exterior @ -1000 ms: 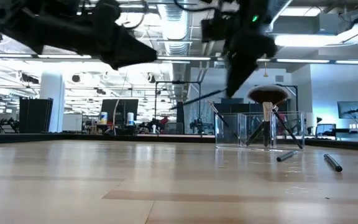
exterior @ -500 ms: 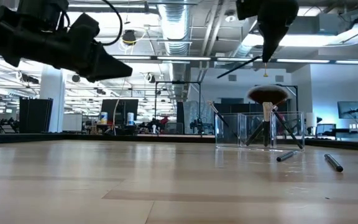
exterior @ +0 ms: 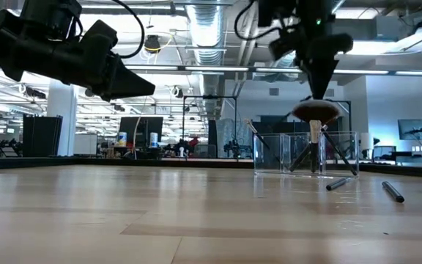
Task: Pick & Place Makeup Brushes
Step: Put the black liner brush into the makeup organizer, then put the black eyeshadow brush into the makeup organizer
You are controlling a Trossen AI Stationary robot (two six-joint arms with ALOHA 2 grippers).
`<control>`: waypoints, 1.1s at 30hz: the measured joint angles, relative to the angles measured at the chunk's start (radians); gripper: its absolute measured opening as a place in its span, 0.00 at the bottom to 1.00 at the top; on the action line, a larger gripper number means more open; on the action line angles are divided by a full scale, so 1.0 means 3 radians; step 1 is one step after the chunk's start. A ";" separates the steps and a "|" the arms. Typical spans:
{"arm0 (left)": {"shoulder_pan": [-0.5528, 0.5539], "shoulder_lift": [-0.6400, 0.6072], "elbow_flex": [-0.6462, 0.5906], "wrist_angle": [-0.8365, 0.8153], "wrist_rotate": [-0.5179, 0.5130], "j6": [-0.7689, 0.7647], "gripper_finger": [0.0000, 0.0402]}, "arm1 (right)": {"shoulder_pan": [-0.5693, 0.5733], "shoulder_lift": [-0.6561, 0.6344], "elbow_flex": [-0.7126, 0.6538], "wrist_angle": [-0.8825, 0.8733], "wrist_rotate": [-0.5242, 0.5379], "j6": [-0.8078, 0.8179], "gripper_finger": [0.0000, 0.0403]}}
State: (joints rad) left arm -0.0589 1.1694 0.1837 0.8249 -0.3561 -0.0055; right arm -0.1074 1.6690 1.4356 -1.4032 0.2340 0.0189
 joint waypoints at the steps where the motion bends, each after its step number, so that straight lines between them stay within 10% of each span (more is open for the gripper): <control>1: 0.0001 0.0000 0.0000 0.0006 0.0000 0.0001 0.29 | -0.0021 0.0053 0.0018 -0.0014 0.0000 -0.0088 0.01; 17: 0.0001 0.0000 -0.0001 0.0019 0.0003 0.0003 0.29 | -0.0301 0.0570 0.0431 -0.0059 0.0283 -0.1547 0.03; 33: 0.0001 0.0000 -0.0001 0.0019 0.0004 0.0080 0.29 | -0.0228 0.0873 0.0434 -0.0031 0.0885 -0.1209 0.23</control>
State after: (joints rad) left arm -0.0586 1.1694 0.1833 0.8307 -0.3550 0.0185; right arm -0.1757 1.9307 1.5658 -1.4123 0.4996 -0.3439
